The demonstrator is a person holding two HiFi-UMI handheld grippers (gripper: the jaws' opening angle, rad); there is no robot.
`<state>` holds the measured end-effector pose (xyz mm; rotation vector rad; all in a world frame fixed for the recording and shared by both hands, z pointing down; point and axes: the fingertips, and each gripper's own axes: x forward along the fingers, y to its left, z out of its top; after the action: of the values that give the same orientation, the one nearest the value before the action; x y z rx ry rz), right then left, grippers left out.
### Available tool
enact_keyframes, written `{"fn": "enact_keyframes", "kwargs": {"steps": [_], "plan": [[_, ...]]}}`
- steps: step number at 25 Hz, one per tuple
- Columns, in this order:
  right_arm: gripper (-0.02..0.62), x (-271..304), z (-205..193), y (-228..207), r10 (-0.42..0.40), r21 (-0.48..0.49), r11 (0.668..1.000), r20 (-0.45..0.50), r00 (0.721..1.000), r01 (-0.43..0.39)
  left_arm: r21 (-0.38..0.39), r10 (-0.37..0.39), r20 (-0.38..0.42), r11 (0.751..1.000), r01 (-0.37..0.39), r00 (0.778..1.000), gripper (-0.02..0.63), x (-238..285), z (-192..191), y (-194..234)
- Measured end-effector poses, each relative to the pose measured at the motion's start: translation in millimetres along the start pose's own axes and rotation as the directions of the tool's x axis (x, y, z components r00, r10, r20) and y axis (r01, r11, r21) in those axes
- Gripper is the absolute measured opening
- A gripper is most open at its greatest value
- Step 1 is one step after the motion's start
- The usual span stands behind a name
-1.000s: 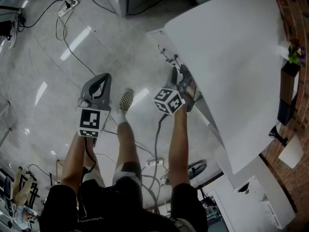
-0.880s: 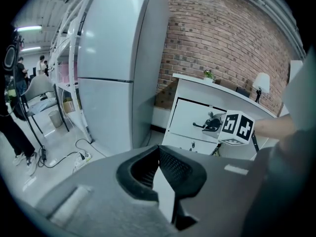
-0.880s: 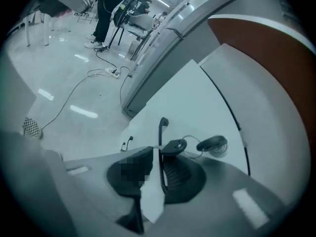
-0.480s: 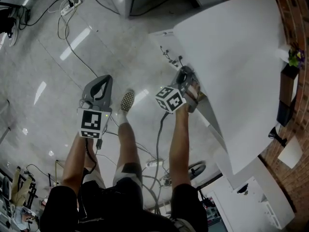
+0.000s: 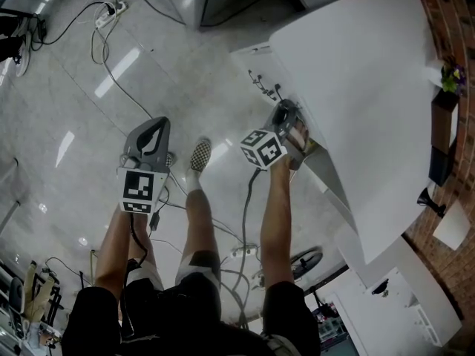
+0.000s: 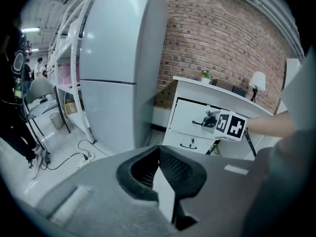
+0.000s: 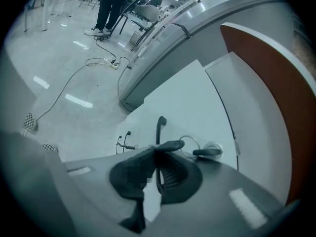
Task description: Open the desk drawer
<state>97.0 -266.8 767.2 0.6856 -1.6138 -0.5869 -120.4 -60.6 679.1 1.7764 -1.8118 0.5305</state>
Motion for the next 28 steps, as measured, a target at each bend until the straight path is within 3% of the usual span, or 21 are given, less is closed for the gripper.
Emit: {"fn": "enact_keyframes", "kwargs": {"steps": [15, 28], "plan": [[0.022, -46.3, 12.9, 46.0, 0.054, 0.022, 0.998, 0.012, 0.998, -0.055, 0.057, -0.035, 0.002, 0.998, 0.035, 0.999, 0.011, -27.4, -2.4, -3.1], [0.023, -78.0, 17.4, 75.9, 0.051, 0.022, 0.998, -0.006, 0.999, -0.051, 0.116, -0.064, 0.001, 0.991, 0.064, 0.998, 0.011, -54.9, -11.0, 8.4]]}}
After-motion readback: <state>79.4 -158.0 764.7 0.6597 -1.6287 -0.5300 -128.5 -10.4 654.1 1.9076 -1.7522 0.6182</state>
